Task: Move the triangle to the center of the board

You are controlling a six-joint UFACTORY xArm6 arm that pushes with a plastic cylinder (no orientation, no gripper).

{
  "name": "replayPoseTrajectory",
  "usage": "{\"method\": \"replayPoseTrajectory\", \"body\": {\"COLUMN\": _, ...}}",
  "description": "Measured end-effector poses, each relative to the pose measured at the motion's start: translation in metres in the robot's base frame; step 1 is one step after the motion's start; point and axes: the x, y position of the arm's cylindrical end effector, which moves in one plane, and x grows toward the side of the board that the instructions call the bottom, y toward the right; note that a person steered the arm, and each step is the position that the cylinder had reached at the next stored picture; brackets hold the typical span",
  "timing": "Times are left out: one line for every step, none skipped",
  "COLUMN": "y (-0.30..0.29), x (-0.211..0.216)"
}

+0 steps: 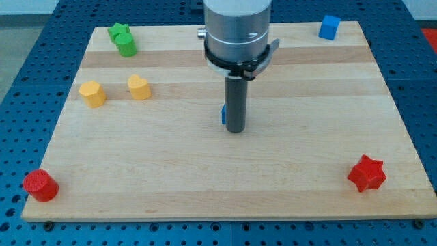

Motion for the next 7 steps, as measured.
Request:
{"method": "replayPoseTrajectory", "body": {"y": -0.007, "x": -0.010}}
{"method": "replayPoseTrajectory", "body": {"y": -0.018, "x": -0.012}}
{"method": "replayPoseTrajectory", "body": {"y": -0.029, "x": -0.012}}
{"method": "replayPoseTrajectory", "body": {"y": -0.038, "x": -0.012}}
{"method": "replayPoseTrajectory", "body": {"y": -0.051, "x": -0.012}}
{"method": "replayPoseTrajectory", "body": {"y": -0.070, "x": -0.012}}
{"method": "replayPoseTrajectory", "body": {"y": -0.091, "x": -0.012}}
